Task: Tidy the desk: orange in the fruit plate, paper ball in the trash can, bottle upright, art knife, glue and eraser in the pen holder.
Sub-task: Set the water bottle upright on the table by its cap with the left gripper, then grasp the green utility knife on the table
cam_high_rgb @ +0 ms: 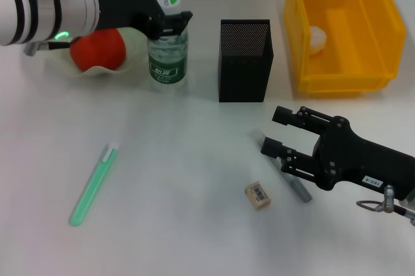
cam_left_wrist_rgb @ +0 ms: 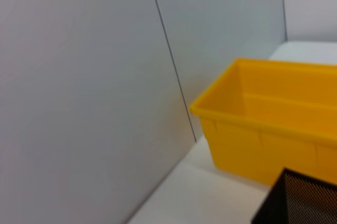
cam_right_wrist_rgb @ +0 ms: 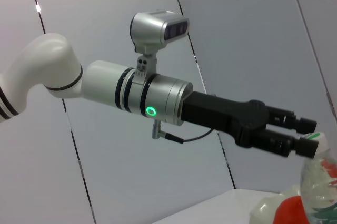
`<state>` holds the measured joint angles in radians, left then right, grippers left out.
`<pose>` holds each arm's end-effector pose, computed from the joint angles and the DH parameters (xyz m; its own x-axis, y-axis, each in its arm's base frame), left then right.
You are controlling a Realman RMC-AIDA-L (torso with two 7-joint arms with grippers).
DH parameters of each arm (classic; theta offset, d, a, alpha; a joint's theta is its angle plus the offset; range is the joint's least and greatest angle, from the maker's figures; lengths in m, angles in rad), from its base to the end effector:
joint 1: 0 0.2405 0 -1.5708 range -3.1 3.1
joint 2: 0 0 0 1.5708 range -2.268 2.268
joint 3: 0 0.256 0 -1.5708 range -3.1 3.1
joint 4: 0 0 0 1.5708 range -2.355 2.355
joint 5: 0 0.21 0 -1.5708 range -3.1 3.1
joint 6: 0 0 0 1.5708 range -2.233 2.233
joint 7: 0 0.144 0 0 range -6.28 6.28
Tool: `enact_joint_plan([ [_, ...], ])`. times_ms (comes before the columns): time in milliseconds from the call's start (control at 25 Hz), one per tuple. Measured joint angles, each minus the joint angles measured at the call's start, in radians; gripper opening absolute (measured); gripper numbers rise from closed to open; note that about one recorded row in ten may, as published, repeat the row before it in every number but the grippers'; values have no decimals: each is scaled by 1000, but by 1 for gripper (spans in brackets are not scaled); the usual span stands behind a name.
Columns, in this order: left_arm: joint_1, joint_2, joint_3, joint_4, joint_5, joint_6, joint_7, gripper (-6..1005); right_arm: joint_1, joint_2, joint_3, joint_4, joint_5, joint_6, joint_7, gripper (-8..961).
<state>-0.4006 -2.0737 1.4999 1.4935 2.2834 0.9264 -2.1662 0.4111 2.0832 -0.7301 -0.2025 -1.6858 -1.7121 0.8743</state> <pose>-0.1410 0.3803 0.0118 0.9711 0.1659 0.1717 0.2373 -0.7499 -0.6176 0.2725 0.2500 -0.0457 0.5772 -0.2045 -0.7906 -0.4381 -0.8946 -0.0884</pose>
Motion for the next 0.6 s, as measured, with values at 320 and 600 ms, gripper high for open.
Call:
enact_joint_plan([
  [320,13,2,-3,10,-33,-55,8,663,0,0,0,0,0,0,0,650],
  [600,17,1,4,31,-91,-64,9,662,0,0,0,0,0,0,1,650],
])
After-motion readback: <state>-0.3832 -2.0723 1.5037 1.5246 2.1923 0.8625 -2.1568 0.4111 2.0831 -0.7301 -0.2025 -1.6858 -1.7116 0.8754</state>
